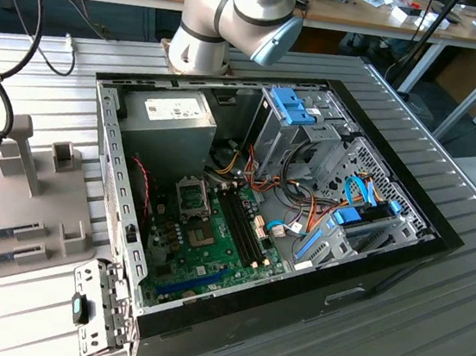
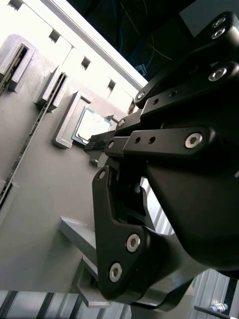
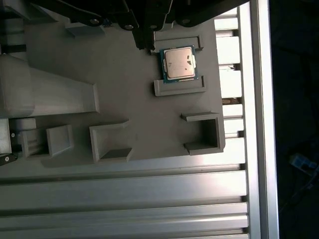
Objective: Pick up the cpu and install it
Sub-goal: 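Pick up the cpu and move it towards the insertion slot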
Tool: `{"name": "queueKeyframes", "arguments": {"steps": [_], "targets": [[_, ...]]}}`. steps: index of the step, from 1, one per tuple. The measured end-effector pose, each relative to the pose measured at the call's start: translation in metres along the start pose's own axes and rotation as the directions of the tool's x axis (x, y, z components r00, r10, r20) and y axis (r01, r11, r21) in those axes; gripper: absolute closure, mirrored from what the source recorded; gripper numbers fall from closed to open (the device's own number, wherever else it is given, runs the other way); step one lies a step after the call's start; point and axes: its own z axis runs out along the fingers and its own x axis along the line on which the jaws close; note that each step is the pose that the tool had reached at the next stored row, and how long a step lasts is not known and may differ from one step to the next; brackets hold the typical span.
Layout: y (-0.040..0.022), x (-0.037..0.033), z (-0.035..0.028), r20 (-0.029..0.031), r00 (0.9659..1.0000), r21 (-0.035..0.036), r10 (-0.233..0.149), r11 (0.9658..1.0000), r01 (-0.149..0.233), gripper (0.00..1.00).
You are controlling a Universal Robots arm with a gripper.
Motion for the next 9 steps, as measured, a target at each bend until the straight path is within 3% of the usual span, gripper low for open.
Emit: {"name": "queueKeyframes", "arguments": {"steps": [5, 7, 9], "targets": [[0.0000, 0.0001, 0.0001, 0.0000, 1.0000, 0.0000, 0.000, 1.0000, 0.000, 0.89], [0.0000, 0.0001, 0.0001, 0.0000, 1.0000, 0.0000, 0.000, 1.0000, 0.000, 0.83], [0.0000, 0.0001, 0.0001, 0.0000, 1.0000, 0.0000, 0.000, 1.0000, 0.000, 0.71]]}}
